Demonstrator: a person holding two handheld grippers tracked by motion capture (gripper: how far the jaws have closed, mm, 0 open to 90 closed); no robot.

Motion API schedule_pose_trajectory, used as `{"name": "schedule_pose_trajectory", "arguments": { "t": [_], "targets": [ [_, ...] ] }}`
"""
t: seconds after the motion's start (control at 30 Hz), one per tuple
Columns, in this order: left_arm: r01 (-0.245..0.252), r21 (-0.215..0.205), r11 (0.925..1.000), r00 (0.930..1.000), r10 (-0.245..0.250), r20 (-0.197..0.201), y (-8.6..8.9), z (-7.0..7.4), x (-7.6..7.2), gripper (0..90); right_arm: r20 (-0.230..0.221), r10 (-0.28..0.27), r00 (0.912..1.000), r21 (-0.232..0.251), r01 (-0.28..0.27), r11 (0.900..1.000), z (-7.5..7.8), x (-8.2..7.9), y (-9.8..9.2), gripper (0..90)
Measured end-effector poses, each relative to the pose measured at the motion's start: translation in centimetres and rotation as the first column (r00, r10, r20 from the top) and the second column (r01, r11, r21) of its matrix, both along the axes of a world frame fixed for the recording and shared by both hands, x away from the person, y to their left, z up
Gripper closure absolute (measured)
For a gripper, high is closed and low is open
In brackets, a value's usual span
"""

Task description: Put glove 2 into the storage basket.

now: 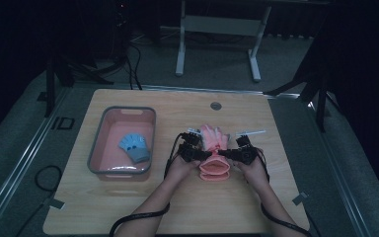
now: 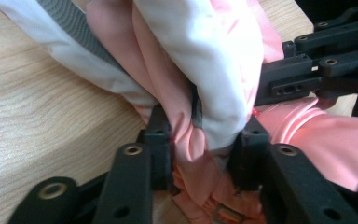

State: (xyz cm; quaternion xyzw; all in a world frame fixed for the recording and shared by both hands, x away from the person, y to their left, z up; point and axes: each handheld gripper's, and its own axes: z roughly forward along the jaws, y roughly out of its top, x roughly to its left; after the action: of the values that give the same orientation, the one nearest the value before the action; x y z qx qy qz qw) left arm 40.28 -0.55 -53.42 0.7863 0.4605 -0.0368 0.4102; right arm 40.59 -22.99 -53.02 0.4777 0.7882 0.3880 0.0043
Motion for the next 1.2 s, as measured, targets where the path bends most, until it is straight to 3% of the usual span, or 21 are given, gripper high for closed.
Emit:
{"name": "schedule_pose_trajectory", "arguments": {
  "t": [0.23,0.4,0.5,0.53,0.83,1.2],
  "targets": [
    [0.008,-0.014,0.9999,0.9999,-0.007,0.014,0.5,1.5,-0.3,70.5,0.024,-0.012,0.9996,0.026,0.012,1.0,1.3,-0.4,0.2,78.5],
    [0.013,-0.005,0.9999,0.9992,-0.013,0.038,1.0,3.5,-0.4,70.8,0.067,-0.006,0.9977,-0.006,0.007,1.0,3.3,-0.7,0.9,78.6],
    [0.016,0.001,0.9999,0.9986,-0.016,0.049,1.4,4.4,-0.5,70.8,0.085,-0.009,0.9964,0.003,0.009,1.0,4.1,-0.8,1.2,78.6],
    [0.02,0.008,0.9998,0.9977,-0.021,0.065,1.8,5.4,-0.6,70.8,0.088,-0.007,0.9961,0.006,0.006,1.0,4.4,-0.8,1.4,78.5],
    [0.025,0.019,0.9995,0.9947,-0.027,0.099,4.6,8.9,-1.0,70.8,0.127,0.014,0.9918,0.046,-0.021,0.999,8.0,-1.0,3.8,78.5],
    [0.011,0.038,0.9992,0.9929,-0.015,0.118,8.4,11.7,-1.3,70.8,0.151,0.052,0.9871,0.059,-0.061,0.996,10.6,-0.8,7.5,78.5]
  ]
}}
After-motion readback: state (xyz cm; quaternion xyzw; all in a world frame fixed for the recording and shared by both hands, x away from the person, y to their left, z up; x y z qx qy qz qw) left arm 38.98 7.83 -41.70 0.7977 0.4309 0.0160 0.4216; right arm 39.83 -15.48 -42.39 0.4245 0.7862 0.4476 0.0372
